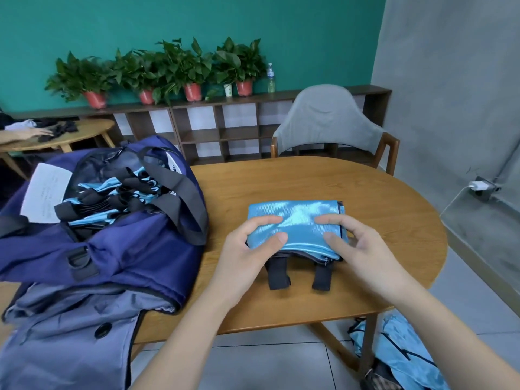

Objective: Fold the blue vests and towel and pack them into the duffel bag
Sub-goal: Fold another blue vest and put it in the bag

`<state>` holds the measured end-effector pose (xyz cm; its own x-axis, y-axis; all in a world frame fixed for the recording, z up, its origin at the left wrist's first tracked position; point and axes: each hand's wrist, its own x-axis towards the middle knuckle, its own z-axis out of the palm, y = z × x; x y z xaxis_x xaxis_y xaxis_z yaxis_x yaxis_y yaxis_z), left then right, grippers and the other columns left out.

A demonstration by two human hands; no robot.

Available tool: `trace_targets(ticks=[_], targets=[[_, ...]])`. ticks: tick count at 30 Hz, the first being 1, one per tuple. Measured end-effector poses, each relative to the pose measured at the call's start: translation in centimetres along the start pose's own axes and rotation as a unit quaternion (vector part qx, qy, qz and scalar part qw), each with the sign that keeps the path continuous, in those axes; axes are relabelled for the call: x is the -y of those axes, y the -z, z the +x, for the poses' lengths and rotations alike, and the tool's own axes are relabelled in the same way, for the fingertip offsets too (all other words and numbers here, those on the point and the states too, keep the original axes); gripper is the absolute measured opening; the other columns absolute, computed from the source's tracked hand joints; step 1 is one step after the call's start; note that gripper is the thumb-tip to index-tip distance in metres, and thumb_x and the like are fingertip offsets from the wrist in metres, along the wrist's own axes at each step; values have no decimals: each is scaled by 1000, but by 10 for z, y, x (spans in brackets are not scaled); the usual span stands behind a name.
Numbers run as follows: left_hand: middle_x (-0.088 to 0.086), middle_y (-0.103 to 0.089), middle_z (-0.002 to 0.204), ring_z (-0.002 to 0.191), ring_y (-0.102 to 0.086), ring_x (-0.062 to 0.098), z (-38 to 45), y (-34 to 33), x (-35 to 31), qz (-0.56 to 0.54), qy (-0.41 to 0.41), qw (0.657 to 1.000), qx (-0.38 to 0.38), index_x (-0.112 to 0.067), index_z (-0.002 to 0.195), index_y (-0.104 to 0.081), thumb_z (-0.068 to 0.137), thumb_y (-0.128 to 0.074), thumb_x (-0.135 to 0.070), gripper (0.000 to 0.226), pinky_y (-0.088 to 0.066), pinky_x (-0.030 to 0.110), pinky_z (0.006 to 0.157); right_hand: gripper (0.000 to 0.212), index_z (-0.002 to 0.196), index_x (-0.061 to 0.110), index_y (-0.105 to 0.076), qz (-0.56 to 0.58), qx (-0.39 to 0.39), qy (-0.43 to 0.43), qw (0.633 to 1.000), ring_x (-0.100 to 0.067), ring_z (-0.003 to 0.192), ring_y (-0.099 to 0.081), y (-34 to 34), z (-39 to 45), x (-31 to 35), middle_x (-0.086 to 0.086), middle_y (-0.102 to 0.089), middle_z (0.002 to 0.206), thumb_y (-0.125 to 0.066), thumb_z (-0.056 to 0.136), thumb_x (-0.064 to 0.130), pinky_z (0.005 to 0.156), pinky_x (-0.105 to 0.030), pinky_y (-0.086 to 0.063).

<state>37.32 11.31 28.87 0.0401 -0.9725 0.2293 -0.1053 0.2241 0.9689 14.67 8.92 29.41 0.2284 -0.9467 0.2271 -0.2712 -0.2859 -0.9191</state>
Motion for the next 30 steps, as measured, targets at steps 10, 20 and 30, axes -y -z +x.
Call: trace_targets(ticks=[10, 20, 30], targets=[[-18, -72, 110, 101, -66, 10, -64, 78, -21, 139, -40, 987, -75, -39, 99, -75, 91, -74, -27, 14, -51, 43, 95, 29, 119, 40, -68, 48, 25, 19, 998, 2, 105, -65, -66, -25, 48, 20, -66, 123, -67, 94, 25, 83, -17, -53], [-18, -70, 119, 114, -65, 7, -65, 218, -77, 201, -99, 954, -200, -36, 109, -74, 94, -67, -34, 17, -52, 42, 100, 34, 129, 39, -63, 10, 72, 117, 991, -4, 116, -59, -181, 38, 151, 17, -61, 130, -67, 95, 35, 101, -29, -49], [-7, -65, 130, 121, -54, 9, 51, 314, -94, 380, -41, 899, -215, -24, 125, -69, 102, -59, -26, 25, -36, 18, 104, 42, 144, 19, -54, -94, 72, 122, 985, -15, 136, -46, -282, 170, 217, 3, -52, 148, -57, 102, 22, 106, -21, -33]])
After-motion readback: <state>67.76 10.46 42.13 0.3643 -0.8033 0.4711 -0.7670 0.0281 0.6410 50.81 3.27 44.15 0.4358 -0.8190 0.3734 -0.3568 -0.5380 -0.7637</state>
